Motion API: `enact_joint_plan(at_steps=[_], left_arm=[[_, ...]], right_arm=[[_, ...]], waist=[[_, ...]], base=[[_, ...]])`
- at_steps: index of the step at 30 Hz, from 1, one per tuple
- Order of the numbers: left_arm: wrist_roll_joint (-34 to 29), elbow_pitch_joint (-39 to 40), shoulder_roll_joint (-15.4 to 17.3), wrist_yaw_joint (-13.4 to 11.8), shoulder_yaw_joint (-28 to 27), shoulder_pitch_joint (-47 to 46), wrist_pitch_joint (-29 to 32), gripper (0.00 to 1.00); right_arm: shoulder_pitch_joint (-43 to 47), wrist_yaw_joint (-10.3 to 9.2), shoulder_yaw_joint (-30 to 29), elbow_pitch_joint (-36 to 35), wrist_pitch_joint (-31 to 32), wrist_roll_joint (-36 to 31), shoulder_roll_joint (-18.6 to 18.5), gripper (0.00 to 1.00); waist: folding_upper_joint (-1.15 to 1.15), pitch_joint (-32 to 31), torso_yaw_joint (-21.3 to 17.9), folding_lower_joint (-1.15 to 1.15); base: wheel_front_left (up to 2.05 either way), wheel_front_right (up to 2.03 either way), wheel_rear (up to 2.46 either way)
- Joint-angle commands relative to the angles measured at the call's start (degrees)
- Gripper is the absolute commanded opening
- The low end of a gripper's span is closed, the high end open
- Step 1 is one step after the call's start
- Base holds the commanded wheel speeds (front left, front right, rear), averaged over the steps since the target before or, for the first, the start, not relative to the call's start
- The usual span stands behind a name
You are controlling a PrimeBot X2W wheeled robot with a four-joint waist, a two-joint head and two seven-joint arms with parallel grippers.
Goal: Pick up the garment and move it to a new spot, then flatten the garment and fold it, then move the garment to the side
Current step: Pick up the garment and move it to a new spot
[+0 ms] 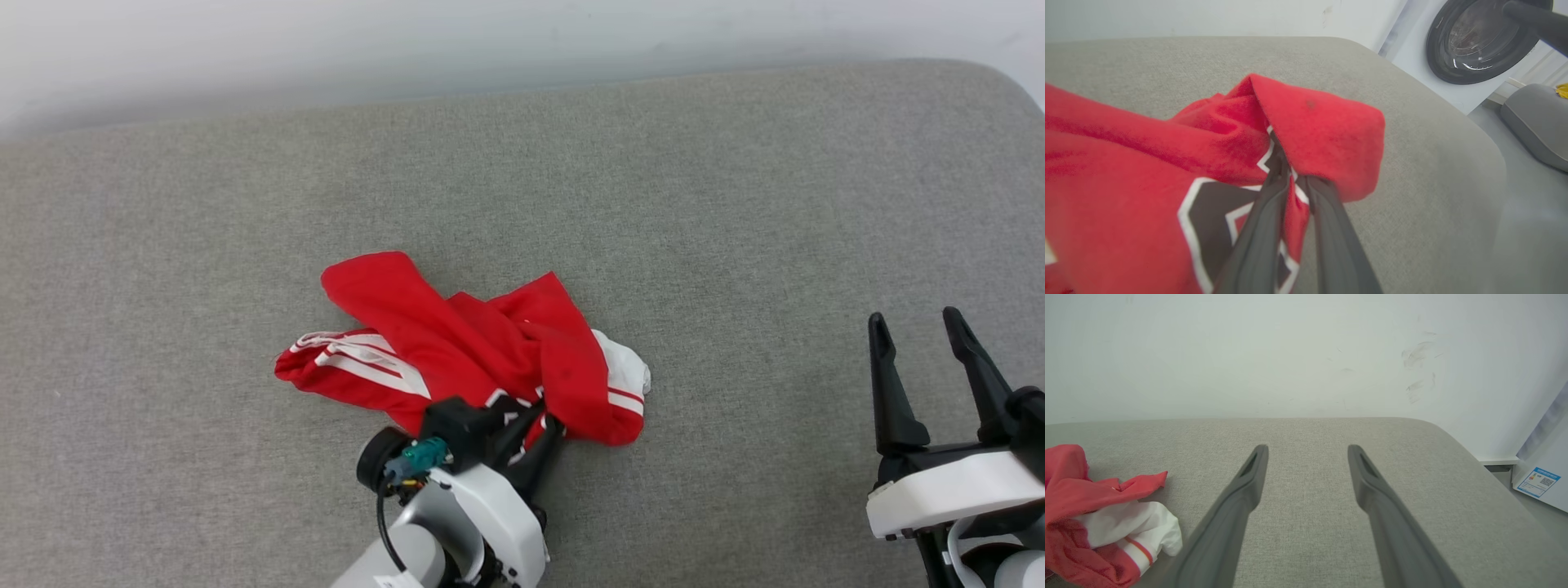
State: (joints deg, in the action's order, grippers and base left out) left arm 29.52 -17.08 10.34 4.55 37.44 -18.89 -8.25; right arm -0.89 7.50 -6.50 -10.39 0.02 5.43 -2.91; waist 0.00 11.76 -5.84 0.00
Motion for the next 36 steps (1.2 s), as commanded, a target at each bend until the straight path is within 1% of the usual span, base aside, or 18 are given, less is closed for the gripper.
enact_joint_plan(at_steps=[1,4,5,6,7,10,12,15,16,22,23,26,31,36], left_arm=[[-0.43,-1.13,-0.17,0.58,1.01,0.94,0.29,0.00],[-0.71,-2.48,-0.91,1.33,3.13,0.67,0.44,0.00],[-0.73,-2.57,-1.09,1.53,3.75,0.46,0.22,0.41],[-1.08,-2.64,-1.18,1.66,4.37,0.13,-0.22,0.94],[-1.33,-2.63,-1.25,1.86,4.86,-0.15,-0.73,1.00],[-1.98,-1.93,-1.58,2.02,5.97,-0.64,-2.53,1.00],[-1.89,-1.38,-1.54,1.86,5.76,-0.30,-3.44,1.00],[-2.37,0.16,-1.51,0.61,4.96,0.38,-4.75,1.00],[-2.37,0.65,-1.44,0.09,4.46,0.81,-5.08,1.00],[-1.90,3.01,-0.90,-4.92,-0.20,3.22,-6.46,1.00],[-1.90,3.01,-0.90,-4.92,-0.20,3.22,-6.46,1.00],[-1.36,3.96,-0.47,-6.81,-3.02,4.40,-6.72,1.00],[-1.01,5.68,0.54,-8.95,-8.62,6.61,-7.02,1.00],[-1.95,7.92,1.32,-9.97,-14.63,10.02,-7.00,1.00]], right_arm=[[-0.65,-0.02,0.12,0.41,-0.48,0.49,0.05,1.00],[-1.20,-0.02,0.13,0.83,-0.80,0.68,0.05,1.00],[-1.28,-0.02,0.09,0.96,-0.89,0.68,0.05,1.00],[-1.36,-0.02,0.00,1.11,-0.99,0.66,0.04,1.00],[-1.43,-0.02,0.01,1.34,-0.94,0.62,0.05,1.00],[-1.27,-0.02,-0.12,1.98,-0.80,0.31,0.05,1.00],[-0.96,-0.02,0.06,2.29,-0.67,0.22,0.05,1.00],[-0.13,-0.02,0.11,2.78,-0.29,0.08,0.04,1.00],[0.12,-0.02,0.17,2.96,-0.14,0.16,0.05,1.00],[2.05,-0.02,0.26,3.54,1.52,0.56,0.04,1.00],[2.05,-0.02,0.26,3.54,1.52,0.56,0.04,1.00],[3.01,-0.02,0.35,3.57,2.60,0.62,0.05,1.00],[4.36,-0.02,0.19,2.96,3.94,0.26,0.05,1.00],[5.35,-0.02,0.18,2.30,4.46,0.32,0.05,1.00]], waist=[[0.00,0.57,-0.10,0.00],[0.00,0.96,0.17,0.00],[0.00,0.94,0.30,0.00],[0.00,0.86,0.49,0.00],[0.00,0.66,0.66,0.00],[0.00,-0.43,1.26,0.00],[0.00,-1.43,1.55,0.00],[0.00,-3.10,2.03,0.00],[0.00,-3.78,2.21,0.00],[0.00,-6.84,3.20,0.00],[0.00,-6.84,3.20,0.00],[0.00,-7.93,3.77,0.00],[0.00,-9.49,4.85,0.00],[0.00,-11.30,5.50,0.00]], base=[[0.00,0.00,0.00],[0.00,0.00,0.00],[0.00,0.00,0.00],[0.00,0.00,0.00],[0.00,0.00,0.00],[0.00,0.00,0.00],[0.00,0.00,0.00],[0.00,0.00,0.00],[0.00,0.00,0.00],[0.00,0.00,0.00],[0.00,0.00,0.00],[0.00,0.00,0.00],[0.00,0.00,0.00],[0.00,0.00,0.00]])
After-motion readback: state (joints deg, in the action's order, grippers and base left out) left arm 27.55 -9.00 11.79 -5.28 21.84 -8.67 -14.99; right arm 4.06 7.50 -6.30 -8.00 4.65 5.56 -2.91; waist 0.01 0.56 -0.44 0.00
